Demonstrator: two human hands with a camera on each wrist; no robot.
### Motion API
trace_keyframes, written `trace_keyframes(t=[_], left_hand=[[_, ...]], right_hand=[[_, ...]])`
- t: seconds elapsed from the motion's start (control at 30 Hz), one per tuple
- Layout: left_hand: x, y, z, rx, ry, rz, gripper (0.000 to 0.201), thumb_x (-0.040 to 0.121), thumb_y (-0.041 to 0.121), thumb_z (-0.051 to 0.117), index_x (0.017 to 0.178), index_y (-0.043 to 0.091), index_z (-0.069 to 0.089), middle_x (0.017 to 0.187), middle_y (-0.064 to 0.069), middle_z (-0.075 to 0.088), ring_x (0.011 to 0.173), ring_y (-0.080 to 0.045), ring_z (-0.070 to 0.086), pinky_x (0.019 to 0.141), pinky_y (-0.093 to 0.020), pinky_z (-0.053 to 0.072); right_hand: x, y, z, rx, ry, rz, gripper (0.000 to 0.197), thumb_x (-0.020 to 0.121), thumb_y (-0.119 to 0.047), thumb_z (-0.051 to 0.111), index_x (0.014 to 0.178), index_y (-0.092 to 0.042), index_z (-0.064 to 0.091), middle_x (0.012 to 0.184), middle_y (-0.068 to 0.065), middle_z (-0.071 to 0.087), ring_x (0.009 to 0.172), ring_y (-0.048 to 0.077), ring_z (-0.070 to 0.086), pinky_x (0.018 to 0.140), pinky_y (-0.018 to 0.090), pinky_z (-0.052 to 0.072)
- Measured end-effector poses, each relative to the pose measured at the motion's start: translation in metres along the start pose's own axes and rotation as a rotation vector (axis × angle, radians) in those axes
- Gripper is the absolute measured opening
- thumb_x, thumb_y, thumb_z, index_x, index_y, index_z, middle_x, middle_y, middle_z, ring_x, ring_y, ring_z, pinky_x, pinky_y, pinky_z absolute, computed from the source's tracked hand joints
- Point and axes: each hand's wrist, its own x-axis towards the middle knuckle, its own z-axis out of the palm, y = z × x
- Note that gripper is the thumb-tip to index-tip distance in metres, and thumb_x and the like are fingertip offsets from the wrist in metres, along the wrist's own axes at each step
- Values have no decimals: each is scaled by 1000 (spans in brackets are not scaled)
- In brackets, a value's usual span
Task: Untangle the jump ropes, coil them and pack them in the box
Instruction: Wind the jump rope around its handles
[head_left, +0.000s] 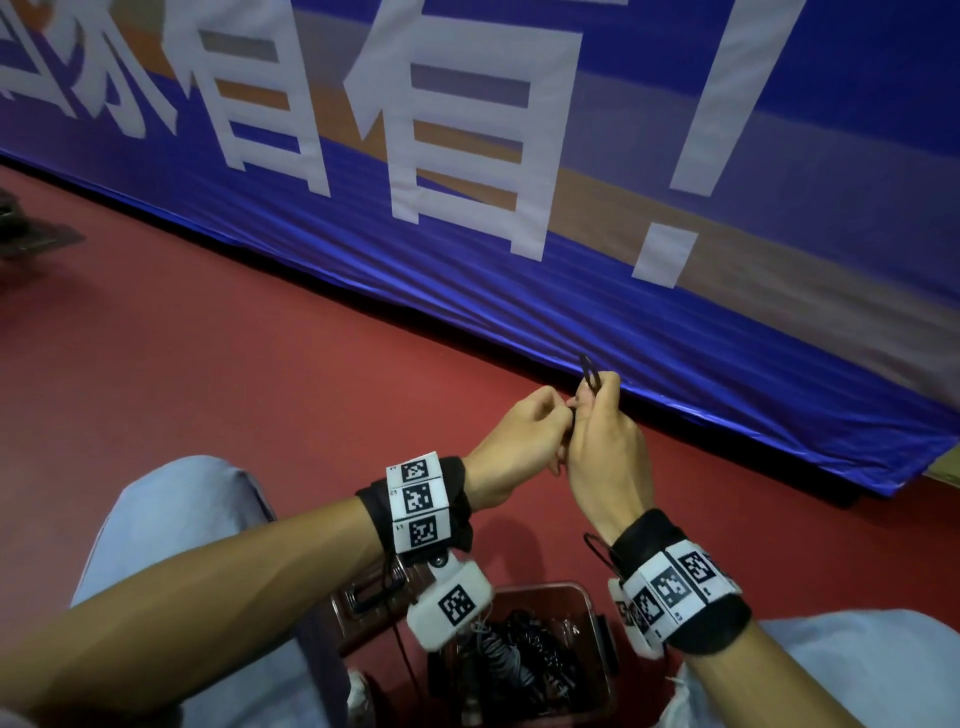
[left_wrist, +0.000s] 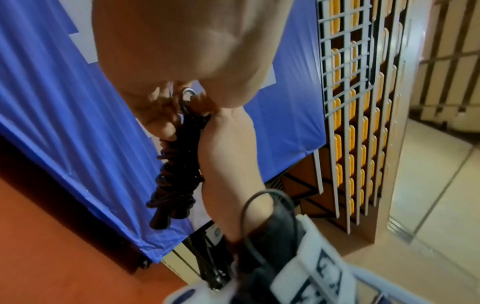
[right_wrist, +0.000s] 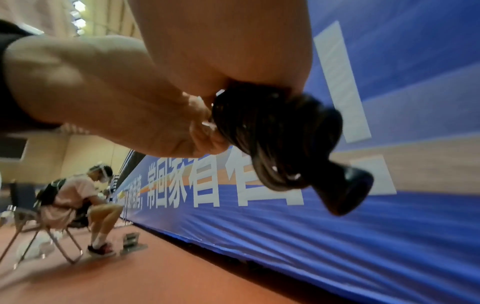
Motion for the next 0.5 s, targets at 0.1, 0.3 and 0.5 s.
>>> trace_keyframes(t=[0.1,0.3,0.5], left_hand=[[2,-7,-1,154,85,68,8,92,21,48,86,14,47,68,1,61,60,-15,53,59,-31,46],[5,-1,-5,22,-41,34,23,98,1,42,80,6,55,59,18,63,58,-14,53,62,-26,49],[13,12,-20,-284,-248,-168,16,91,-3,48,89,-1,64,75,-12,60,68,-17,60,71,-23,55]], right_hand=[[2,2,3,236,-65,104,33,110,-43,25,105,-22,50,87,-8,69,76,10,68,66,45,56],[9,-8,-10,591,-159,354,73,106,-58,14,100,-13,71,86,5,75,67,12,69,58,21,50],[20,1,-14,705,-92,441,50,107,-52,41,98,-15,74,96,3,77,92,20,73,82,40,55]])
